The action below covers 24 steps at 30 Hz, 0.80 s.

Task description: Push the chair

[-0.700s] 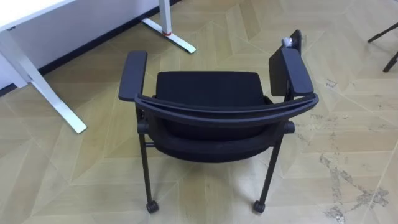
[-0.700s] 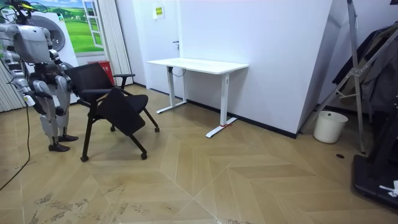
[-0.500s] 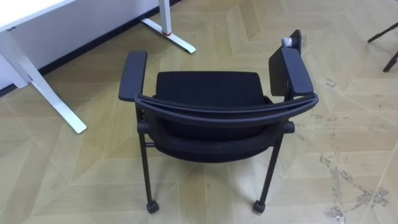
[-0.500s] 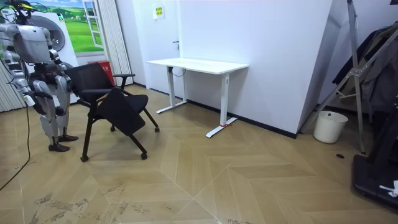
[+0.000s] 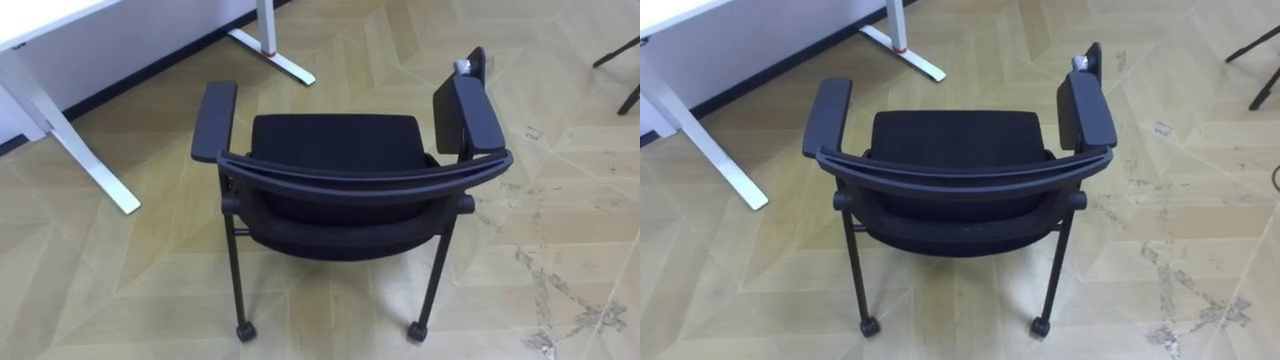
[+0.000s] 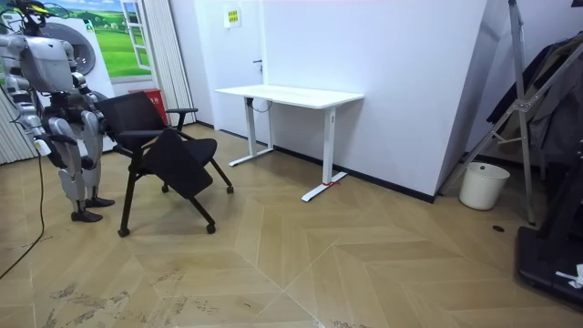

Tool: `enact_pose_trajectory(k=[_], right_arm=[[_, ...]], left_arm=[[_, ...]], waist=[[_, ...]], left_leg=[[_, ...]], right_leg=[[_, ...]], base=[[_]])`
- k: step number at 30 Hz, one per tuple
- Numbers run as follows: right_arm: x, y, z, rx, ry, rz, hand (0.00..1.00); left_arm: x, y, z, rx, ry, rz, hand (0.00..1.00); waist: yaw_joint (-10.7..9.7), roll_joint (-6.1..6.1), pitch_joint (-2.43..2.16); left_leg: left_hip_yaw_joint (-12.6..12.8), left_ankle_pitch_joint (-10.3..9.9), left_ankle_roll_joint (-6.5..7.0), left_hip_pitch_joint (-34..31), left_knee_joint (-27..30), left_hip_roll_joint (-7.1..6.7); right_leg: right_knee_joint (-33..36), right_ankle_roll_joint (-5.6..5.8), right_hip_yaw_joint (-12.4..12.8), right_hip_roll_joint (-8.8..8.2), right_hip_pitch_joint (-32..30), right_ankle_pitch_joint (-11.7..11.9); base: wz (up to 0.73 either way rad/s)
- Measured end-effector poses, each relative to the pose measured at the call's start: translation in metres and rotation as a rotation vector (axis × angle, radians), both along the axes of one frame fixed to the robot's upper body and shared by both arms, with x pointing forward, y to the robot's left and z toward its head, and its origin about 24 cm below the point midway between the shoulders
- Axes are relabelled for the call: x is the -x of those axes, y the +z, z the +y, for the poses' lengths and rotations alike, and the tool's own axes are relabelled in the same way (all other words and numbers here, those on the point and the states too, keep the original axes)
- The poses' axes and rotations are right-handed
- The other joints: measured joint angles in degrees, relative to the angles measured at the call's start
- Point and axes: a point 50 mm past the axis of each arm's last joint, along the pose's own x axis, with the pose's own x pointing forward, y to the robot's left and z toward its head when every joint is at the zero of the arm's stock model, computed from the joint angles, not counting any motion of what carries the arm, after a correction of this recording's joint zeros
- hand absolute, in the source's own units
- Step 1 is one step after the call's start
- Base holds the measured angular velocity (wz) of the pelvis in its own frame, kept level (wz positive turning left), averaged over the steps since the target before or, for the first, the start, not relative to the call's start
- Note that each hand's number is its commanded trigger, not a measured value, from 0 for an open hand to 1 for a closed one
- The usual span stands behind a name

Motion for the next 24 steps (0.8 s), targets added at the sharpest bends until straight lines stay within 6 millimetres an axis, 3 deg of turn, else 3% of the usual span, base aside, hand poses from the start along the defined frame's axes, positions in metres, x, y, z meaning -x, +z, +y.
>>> enact_pose_trajectory(k=[4,7,11,15,18,24], right_arm=[[0.002,-0.001,0.0,0.015,-0.036,0.011,0.0],[0.01,-0.001,-0.003,0.027,-0.087,0.037,0.0],[0.015,-0.001,-0.006,0.036,-0.121,0.053,0.0],[0.015,0.001,-0.012,0.071,-0.122,0.059,0.0],[0.02,0.001,-0.019,0.088,-0.114,0.086,0.0],[0.026,0.003,-0.026,0.123,-0.104,0.135,0.0]], left_arm=[[0.005,0.0,0.004,-0.056,0.065,0.014,0.0],[0.017,0.001,0.017,-0.143,0.139,0.054,0.0],[0.016,0.007,0.039,-0.308,0.144,0.084,0.0],[0.006,0.016,0.06,-0.446,0.192,0.063,0.0],[-0.006,0.023,0.072,-0.532,0.204,0.041,0.0],[-0.027,0.033,0.084,-0.631,0.212,-0.015,0.0]], waist=[[0.2,-0.13,-0.05],[0.37,-0.05,-0.11],[0.37,0.27,-0.13],[0.14,0.8,-0.12],[0.05,1.3,-0.37],[-0.07,2.79,-0.7]], left_leg=[[0.17,-0.01,-0.03,0.27,-0.02,0.01],[0.15,-0.19,-0.13,1.12,-0.17,0.07],[0.08,-0.24,-0.13,1.29,0.04,0.1],[0.05,-0.24,-0.14,2.68,-0.04,0.12],[0.11,-0.26,-0.14,2.71,-0.01,0.1],[0.29,-0.26,-0.14,2.95,0.17,0.1]], right_leg=[[-0.07,-0.05,0.16,0.06,0.2,-0.05],[-0.12,-0.07,0.26,0.14,0.95,-0.09],[-0.13,-0.09,0.14,0.13,1.31,-0.11],[-0.09,-0.11,0.18,0.12,2.56,-0.12],[0.04,-0.13,0.26,0.15,2.54,-0.12],[0.2,-0.14,0.4,0.14,2.76,-0.12]], base=[[0.0],[0.0],[0.03],[0.0],[0.0],[-0.01]])
